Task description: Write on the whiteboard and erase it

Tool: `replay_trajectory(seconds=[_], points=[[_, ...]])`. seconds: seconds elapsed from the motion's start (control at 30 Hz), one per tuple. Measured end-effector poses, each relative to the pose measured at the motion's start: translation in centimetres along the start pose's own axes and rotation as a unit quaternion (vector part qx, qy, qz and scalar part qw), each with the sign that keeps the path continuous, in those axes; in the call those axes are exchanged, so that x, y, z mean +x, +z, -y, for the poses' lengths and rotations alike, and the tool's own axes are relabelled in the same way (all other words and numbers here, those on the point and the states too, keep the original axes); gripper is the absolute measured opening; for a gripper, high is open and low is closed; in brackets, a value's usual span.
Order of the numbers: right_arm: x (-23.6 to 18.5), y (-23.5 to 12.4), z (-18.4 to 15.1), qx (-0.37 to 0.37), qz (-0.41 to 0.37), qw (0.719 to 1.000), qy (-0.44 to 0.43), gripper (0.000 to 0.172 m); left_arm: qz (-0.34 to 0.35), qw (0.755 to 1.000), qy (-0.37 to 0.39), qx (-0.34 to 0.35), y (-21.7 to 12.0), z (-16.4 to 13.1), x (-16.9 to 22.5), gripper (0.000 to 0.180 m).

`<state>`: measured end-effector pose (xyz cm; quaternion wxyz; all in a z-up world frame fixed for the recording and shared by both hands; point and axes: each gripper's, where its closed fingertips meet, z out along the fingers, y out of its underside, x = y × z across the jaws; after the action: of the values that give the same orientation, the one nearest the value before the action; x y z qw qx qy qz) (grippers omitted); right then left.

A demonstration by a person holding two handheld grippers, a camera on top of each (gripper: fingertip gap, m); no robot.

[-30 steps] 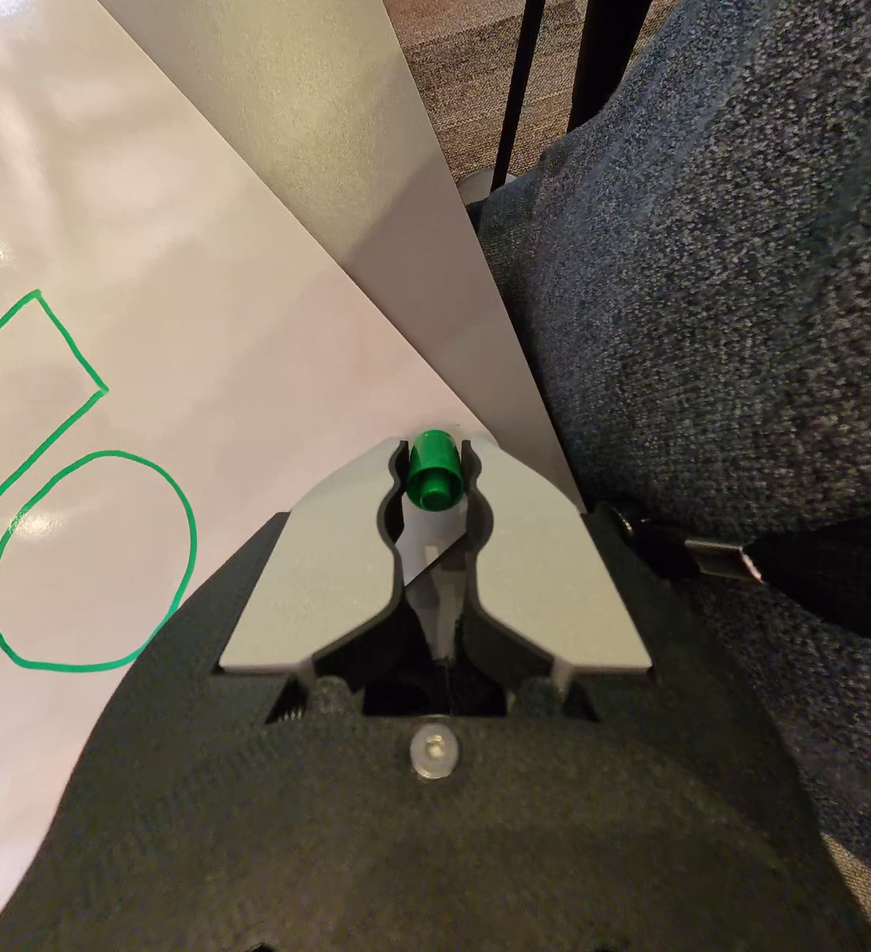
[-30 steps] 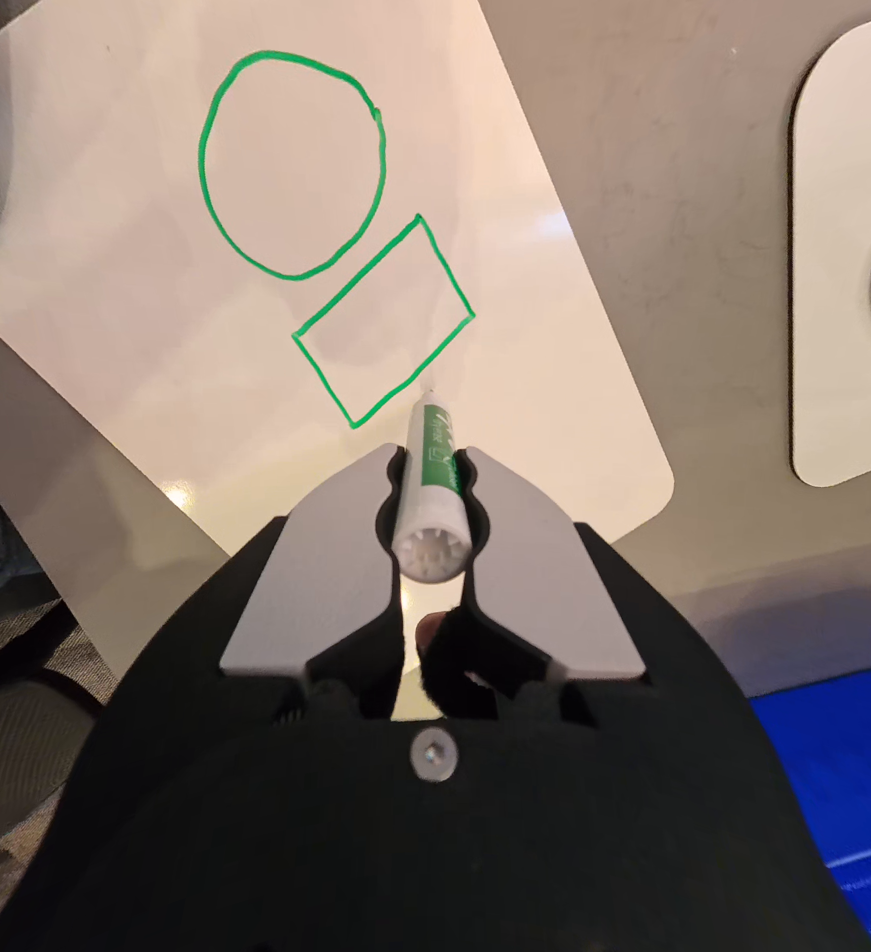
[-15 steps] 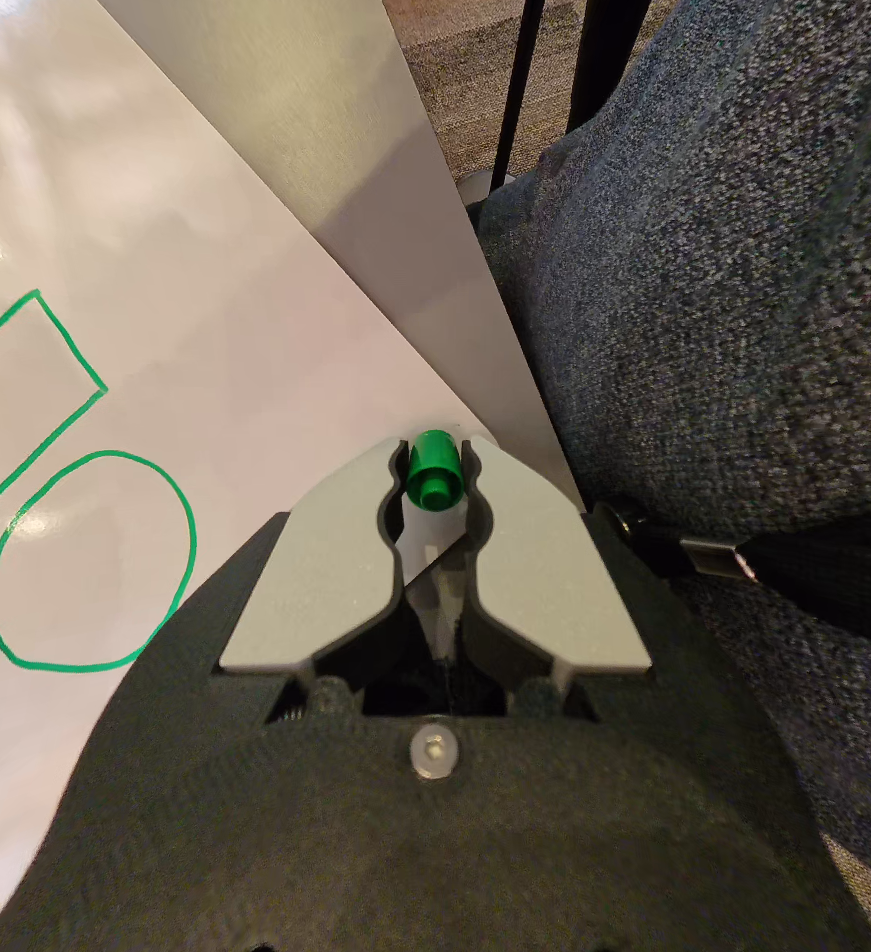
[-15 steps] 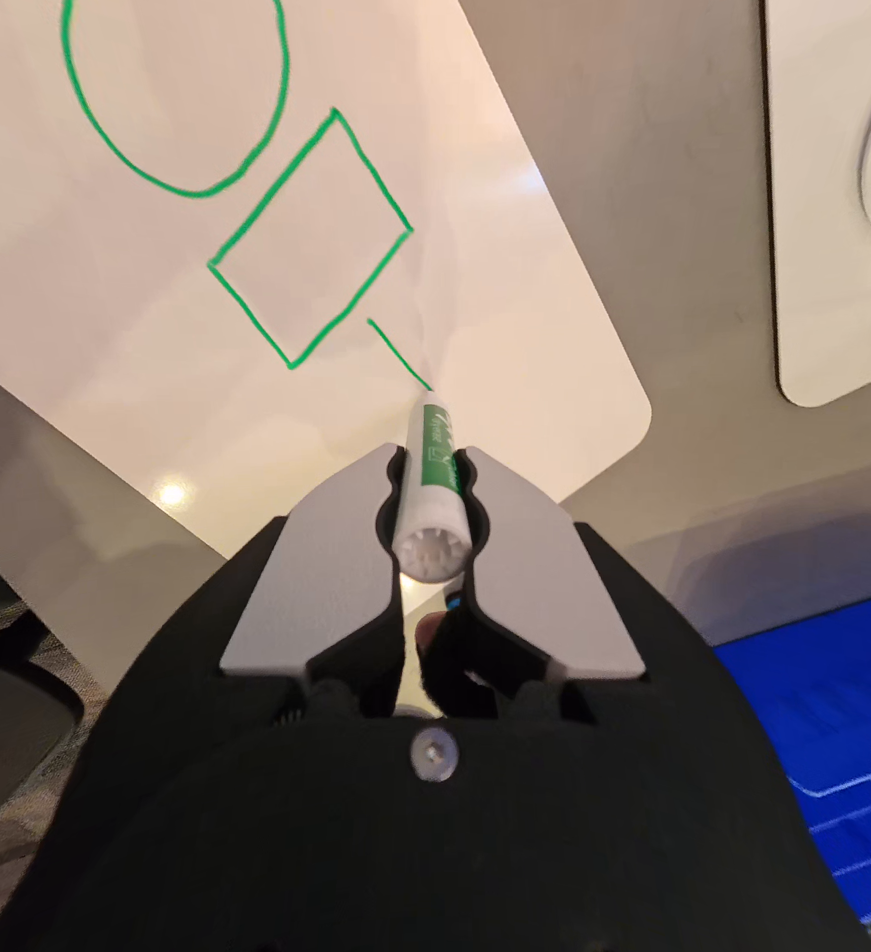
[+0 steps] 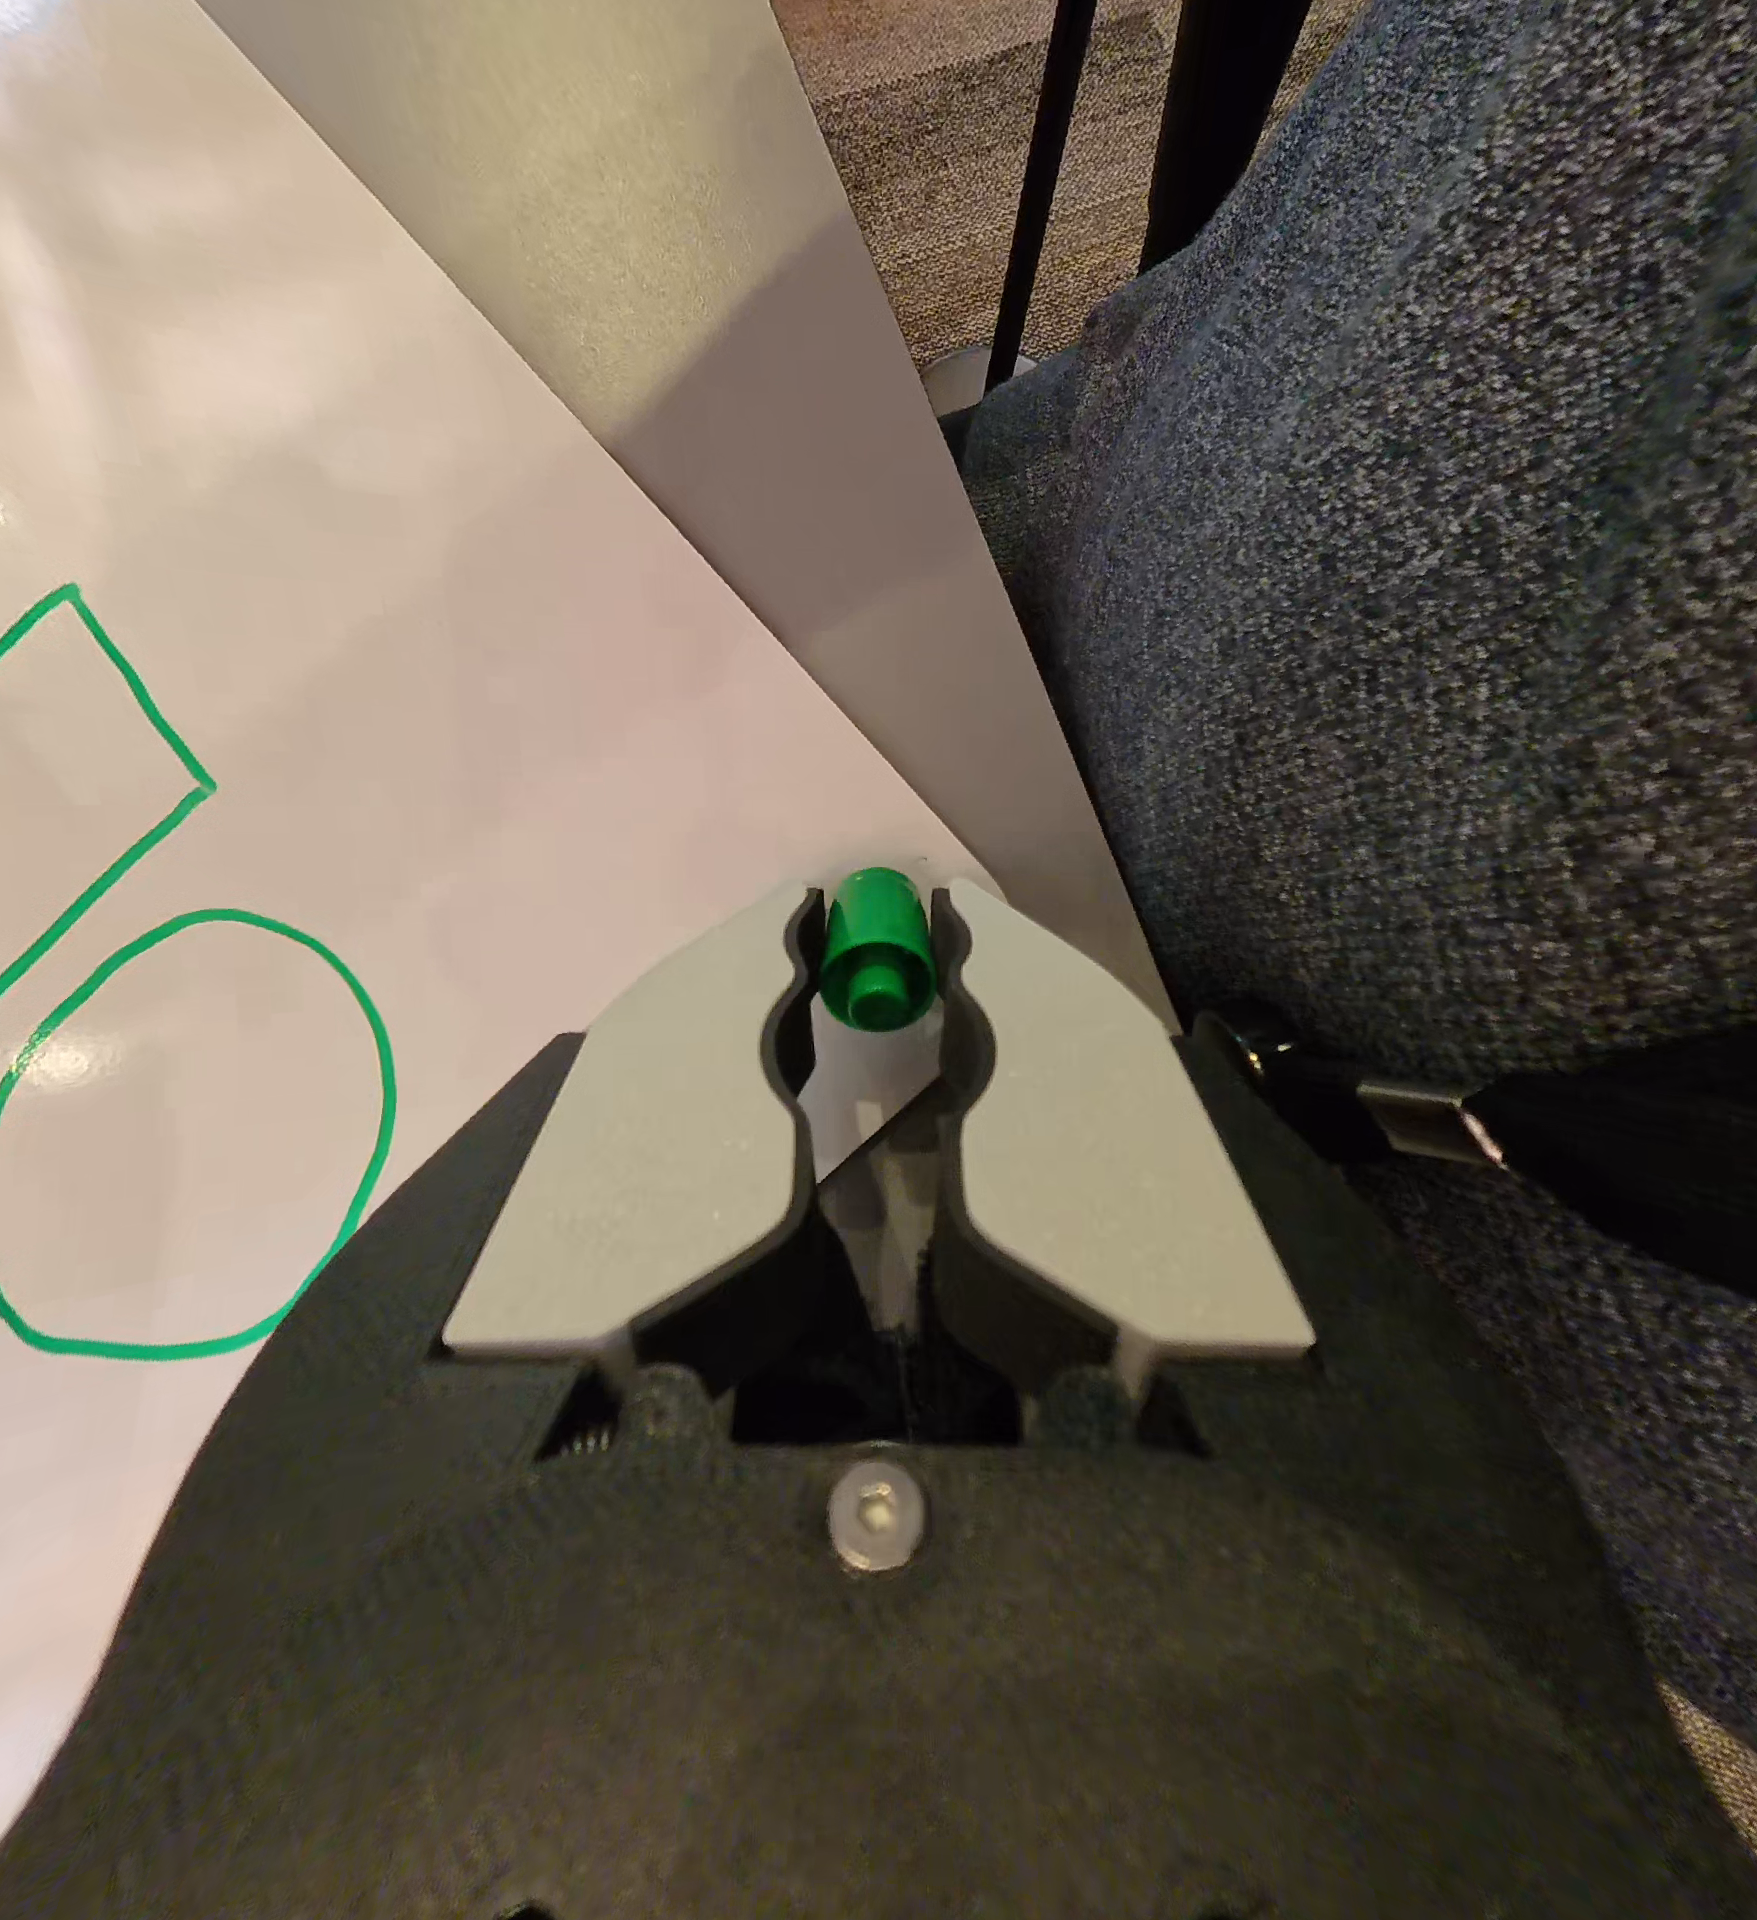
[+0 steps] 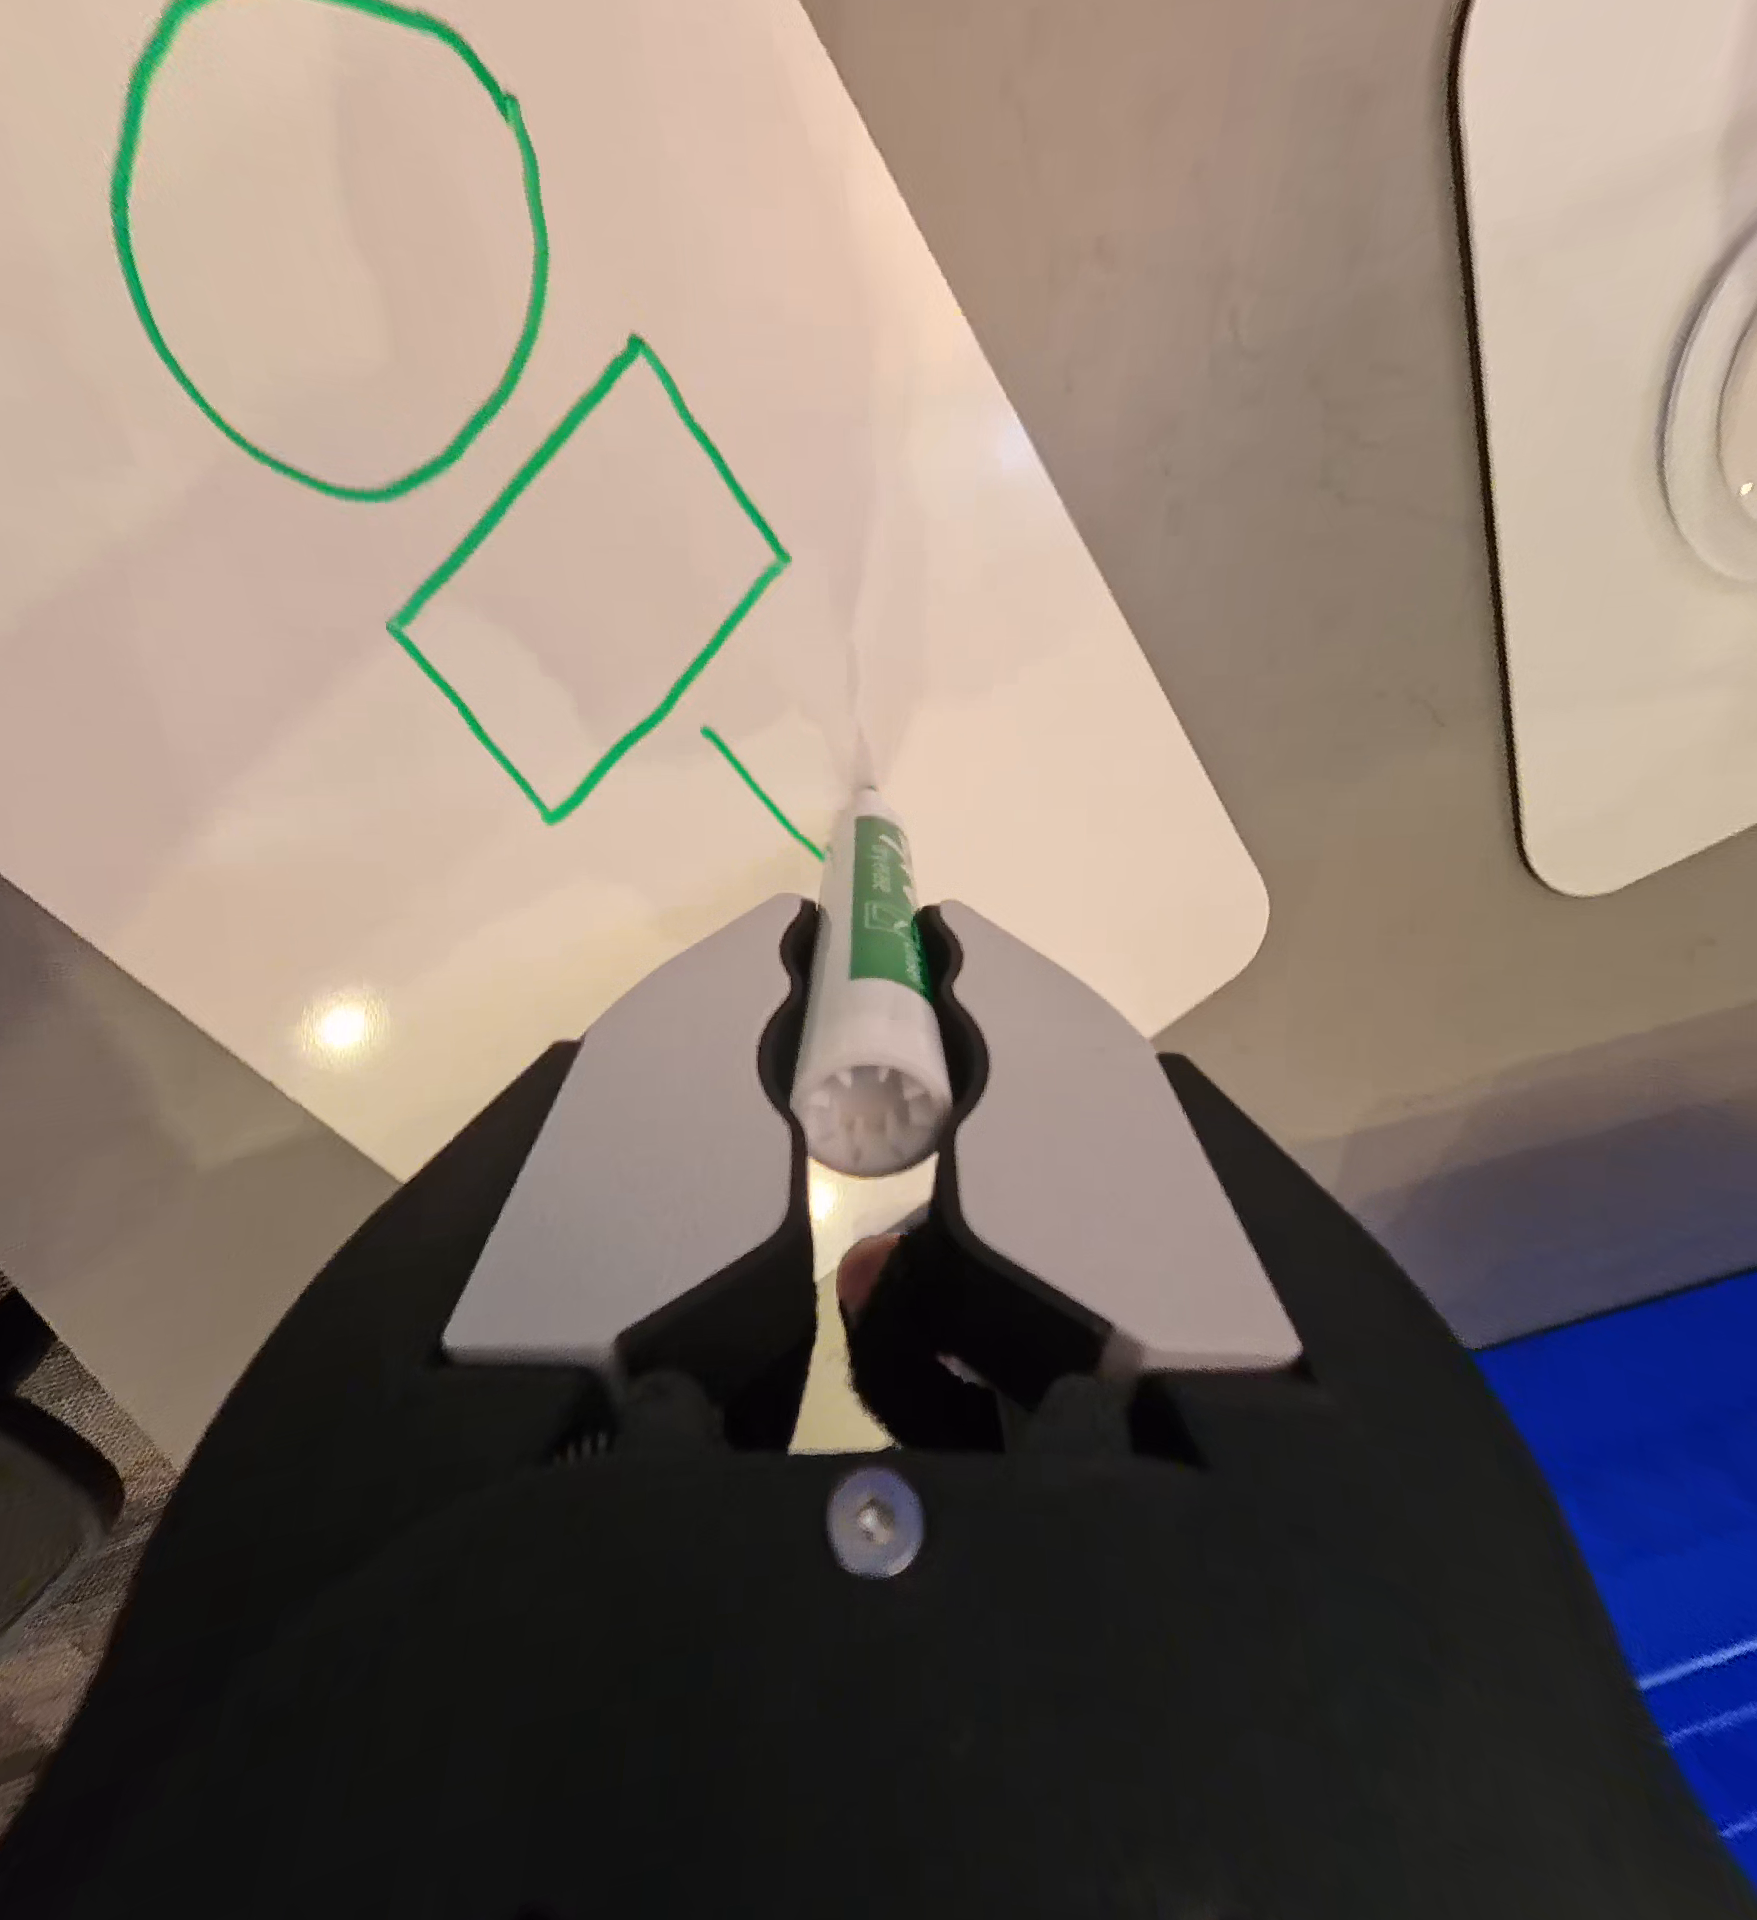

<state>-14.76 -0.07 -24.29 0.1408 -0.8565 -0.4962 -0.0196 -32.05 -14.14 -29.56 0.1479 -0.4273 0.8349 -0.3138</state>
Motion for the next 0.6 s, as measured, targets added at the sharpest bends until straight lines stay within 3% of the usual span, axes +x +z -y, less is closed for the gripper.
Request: replay_trajectory(seconds=[0.03, 0.17, 0.6], points=[[0.0, 0.1, 0.4, 0.000, 0.000, 1.000, -0.004, 0.021, 0.000, 1.000, 0.000, 0.000, 0.0, 0.0, 0.0, 0.020], [0.2, -0.3, 0.8, 0.004, -0.002, 1.000, -0.006, 0.021, 0.001, 1.000, 0.001, 0.000, 0.0, 0.0, 0.0, 0.020], [-0.1, -1.2, -2.4, -0.009, -0.012, 1.000, 0.026, 0.020, 0.002, 1.000, 0.002, -0.001, 0.0, 0.0, 0.0, 0.020]])
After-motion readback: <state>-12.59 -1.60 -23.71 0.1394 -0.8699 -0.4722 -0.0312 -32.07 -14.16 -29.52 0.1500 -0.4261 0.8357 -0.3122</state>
